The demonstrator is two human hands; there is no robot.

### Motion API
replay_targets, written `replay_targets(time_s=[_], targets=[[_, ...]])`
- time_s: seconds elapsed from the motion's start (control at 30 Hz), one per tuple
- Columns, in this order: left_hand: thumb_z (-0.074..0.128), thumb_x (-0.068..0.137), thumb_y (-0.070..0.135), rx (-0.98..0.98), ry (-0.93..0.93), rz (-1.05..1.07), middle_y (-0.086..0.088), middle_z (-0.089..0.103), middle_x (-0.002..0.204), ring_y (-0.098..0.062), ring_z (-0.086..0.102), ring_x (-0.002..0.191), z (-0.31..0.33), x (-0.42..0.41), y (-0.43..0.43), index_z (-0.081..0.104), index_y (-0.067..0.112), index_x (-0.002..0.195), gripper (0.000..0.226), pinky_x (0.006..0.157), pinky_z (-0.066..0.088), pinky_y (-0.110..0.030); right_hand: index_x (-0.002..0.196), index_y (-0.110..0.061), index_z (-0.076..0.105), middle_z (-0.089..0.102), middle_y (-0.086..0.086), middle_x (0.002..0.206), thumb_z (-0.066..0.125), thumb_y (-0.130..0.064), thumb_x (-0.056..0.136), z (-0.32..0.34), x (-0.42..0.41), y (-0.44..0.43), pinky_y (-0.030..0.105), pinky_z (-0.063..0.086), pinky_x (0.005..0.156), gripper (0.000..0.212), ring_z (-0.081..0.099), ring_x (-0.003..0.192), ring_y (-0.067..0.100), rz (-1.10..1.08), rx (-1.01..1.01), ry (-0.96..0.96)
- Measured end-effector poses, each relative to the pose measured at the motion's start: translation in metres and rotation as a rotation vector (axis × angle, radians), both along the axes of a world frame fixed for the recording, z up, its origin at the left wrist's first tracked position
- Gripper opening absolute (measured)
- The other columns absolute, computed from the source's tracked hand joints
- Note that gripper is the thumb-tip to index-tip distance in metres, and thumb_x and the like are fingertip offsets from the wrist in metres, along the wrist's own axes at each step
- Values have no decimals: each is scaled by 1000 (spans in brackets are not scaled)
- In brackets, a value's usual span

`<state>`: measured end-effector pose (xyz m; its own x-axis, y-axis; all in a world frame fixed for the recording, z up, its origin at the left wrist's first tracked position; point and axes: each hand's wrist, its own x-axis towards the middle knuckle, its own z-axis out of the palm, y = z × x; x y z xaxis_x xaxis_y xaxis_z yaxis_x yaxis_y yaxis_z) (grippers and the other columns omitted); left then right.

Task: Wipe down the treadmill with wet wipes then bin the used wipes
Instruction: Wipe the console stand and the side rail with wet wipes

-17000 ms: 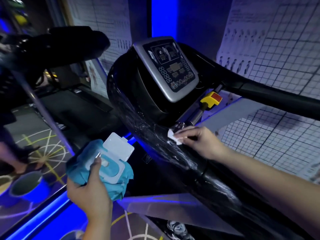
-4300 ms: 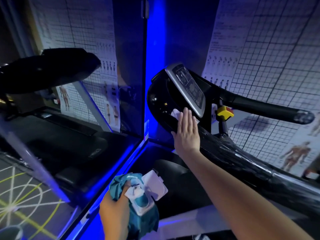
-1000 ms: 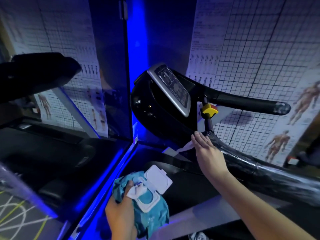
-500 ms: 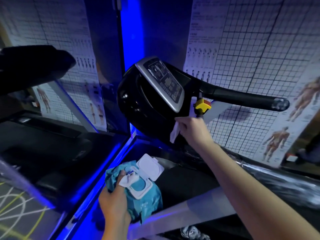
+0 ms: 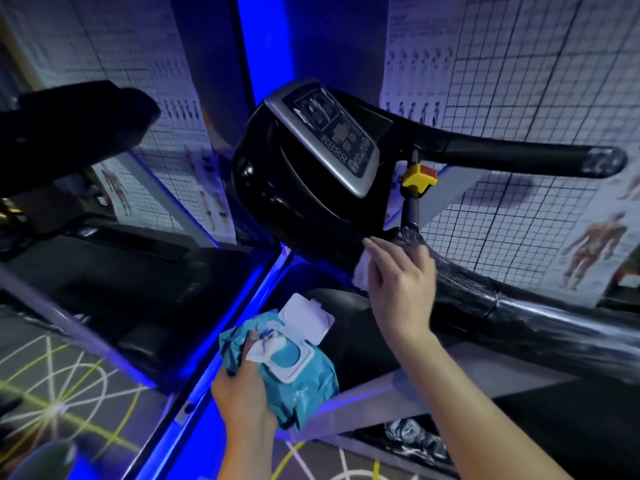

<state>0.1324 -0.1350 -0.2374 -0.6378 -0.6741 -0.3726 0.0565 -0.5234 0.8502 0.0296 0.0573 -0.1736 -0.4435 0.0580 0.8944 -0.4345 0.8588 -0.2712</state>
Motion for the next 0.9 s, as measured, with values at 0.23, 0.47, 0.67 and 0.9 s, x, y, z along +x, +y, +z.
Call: replay_targets(time_s=[0.23, 0.47, 0.67, 0.9], targets=[[84, 89, 18, -23, 6, -29, -5, 81, 93, -19, 76, 77, 3, 8, -18, 77, 12, 110, 23, 66, 59, -32, 102, 3, 74, 70, 10, 116, 68, 4, 84, 18, -45, -86, 37, 57, 71, 19, 61, 93, 32, 214, 136, -89], [83, 91, 23, 7, 10, -90, -9, 81, 95, -20, 79, 76, 3, 15, -37, 75, 11, 109, 23, 67, 60, -33, 121, 10, 66, 60, 12, 136, 66, 6, 88, -22, -34, -58, 37, 59, 79, 33, 56, 114, 33, 156, 256, -155], [82, 92, 25, 64, -6, -149, -8, 78, 98, -18, 77, 72, 8, 22, -43, 72, 13, 110, 23, 53, 58, -28, 112, 5, 72, 68, 6, 126, 68, 8, 84, -42, -2, -14, 41, 57, 76, 28, 58, 101, 31, 38, 114, -203], [84, 90, 27, 75, -18, -190, -7, 80, 96, -22, 78, 78, 12, 32, -51, 74, 15, 104, 20, 63, 59, -34, 105, 1, 72, 66, 8, 121, 64, -3, 87, -13, -16, -87, 40, 57, 66, 20, 58, 99, 31, 206, 253, -227]])
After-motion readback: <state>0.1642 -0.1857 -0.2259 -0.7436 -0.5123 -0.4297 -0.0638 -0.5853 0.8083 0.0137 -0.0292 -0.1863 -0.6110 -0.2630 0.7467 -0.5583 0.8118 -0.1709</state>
